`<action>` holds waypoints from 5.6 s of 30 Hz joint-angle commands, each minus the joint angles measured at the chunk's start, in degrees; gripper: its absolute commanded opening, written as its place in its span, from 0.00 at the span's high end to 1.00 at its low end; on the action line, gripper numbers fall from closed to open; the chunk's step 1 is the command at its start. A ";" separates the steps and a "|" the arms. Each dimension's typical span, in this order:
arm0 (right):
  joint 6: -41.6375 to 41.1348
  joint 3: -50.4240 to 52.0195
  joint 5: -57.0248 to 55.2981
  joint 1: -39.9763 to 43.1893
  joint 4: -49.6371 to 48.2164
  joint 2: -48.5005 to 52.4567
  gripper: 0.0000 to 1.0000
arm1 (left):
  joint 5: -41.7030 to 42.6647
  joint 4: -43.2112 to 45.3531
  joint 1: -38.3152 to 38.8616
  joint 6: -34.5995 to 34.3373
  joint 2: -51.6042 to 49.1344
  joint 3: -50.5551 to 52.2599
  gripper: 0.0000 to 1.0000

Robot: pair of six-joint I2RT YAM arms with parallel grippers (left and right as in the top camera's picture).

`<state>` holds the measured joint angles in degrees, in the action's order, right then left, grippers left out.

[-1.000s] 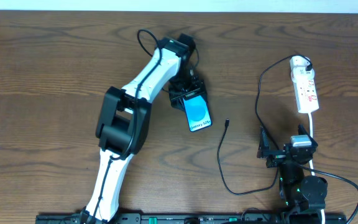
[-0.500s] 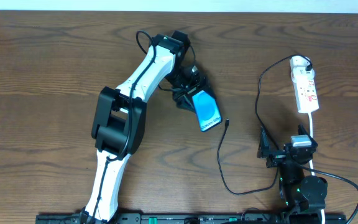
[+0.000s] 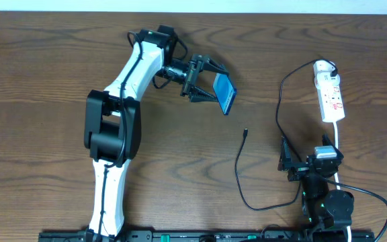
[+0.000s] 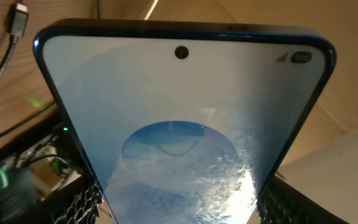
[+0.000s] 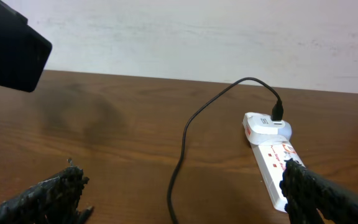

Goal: Plug charger to phone and switch on socket
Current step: 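Lift the phone with the left gripper and tilt it upright, then move the right gripper toward the phone held by the left gripper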

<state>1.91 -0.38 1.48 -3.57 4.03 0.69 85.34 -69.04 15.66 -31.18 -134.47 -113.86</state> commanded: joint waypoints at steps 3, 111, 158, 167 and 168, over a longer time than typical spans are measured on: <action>-0.59 0.07 -0.26 -0.17 0.28 -0.31 0.01 | 4.81 -0.81 -2.93 -4.61 2.16 -1.18 0.28; -25.49 -61.75 16.70 -26.53 29.35 59.43 0.17 | 4.79 -1.86 -10.88 -13.29 14.69 -1.18 0.29; -27.63 -83.21 -3.45 -34.77 22.51 83.67 0.53 | 4.79 -0.09 -10.88 -11.50 14.69 -1.18 0.29; -27.65 -83.21 -2.82 -34.77 22.49 83.67 0.67 | 4.79 -0.09 -10.88 -11.08 14.69 -1.18 0.28; -27.65 -83.21 -2.82 -34.77 22.49 83.67 0.68 | 4.79 -0.09 -10.88 -11.08 14.69 -1.18 0.29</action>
<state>-25.47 -82.04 -1.48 -38.06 26.70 84.12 86.94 -69.01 4.97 -43.42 -121.71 -113.86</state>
